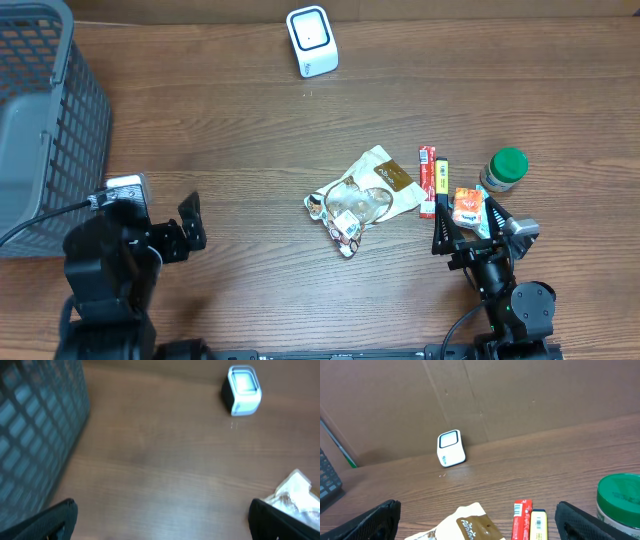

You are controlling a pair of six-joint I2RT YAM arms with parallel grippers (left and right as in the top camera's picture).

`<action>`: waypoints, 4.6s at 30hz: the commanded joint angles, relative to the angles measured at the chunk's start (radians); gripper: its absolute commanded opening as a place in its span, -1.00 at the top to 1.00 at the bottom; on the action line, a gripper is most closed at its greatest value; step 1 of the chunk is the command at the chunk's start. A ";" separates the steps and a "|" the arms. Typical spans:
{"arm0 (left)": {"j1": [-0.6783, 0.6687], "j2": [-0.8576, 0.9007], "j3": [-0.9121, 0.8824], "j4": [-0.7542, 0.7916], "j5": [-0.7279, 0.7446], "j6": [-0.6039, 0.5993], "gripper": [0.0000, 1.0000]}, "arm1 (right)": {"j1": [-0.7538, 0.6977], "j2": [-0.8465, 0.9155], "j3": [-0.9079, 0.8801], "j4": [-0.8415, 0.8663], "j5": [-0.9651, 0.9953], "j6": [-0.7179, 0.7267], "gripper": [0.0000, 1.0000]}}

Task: Scan the item barcode

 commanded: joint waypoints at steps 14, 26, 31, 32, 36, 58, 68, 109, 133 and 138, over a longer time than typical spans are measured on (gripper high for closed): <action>-0.008 -0.251 -0.472 0.865 -0.017 0.007 -1.00 | -0.003 -0.010 -0.011 0.005 0.009 0.004 -1.00; -0.008 -0.405 -0.664 1.191 -0.010 0.007 -1.00 | -0.003 -0.010 -0.011 0.005 0.009 0.004 -1.00; -0.008 -0.468 -0.736 1.191 -0.010 0.007 -1.00 | -0.003 -0.010 -0.011 0.005 0.009 0.004 -1.00; -0.008 -0.481 -0.750 1.192 -0.010 0.007 -1.00 | -0.003 -0.010 -0.011 0.004 0.009 0.003 -1.00; -0.008 -0.534 -0.798 1.191 -0.010 0.006 -0.99 | -0.003 -0.010 -0.011 0.005 0.009 0.004 -1.00; -0.022 -0.604 -0.842 0.724 -0.007 -0.011 -1.00 | -0.003 -0.010 -0.011 0.005 0.009 0.004 -1.00; -0.058 -0.604 -0.842 0.690 -0.010 -0.011 -1.00 | -0.003 -0.010 -0.011 0.005 0.009 0.004 -1.00; -0.061 -0.604 -0.842 0.689 -0.010 -0.011 -0.99 | -0.003 -0.010 -0.011 0.005 0.009 0.004 -1.00; -0.061 -0.604 -0.842 0.689 -0.010 -0.011 -0.99 | -0.003 -0.010 -0.011 0.005 0.009 0.004 -1.00; -0.061 -0.604 -0.842 0.689 -0.010 -0.011 -1.00 | -0.003 -0.010 -0.011 0.005 0.009 0.003 -1.00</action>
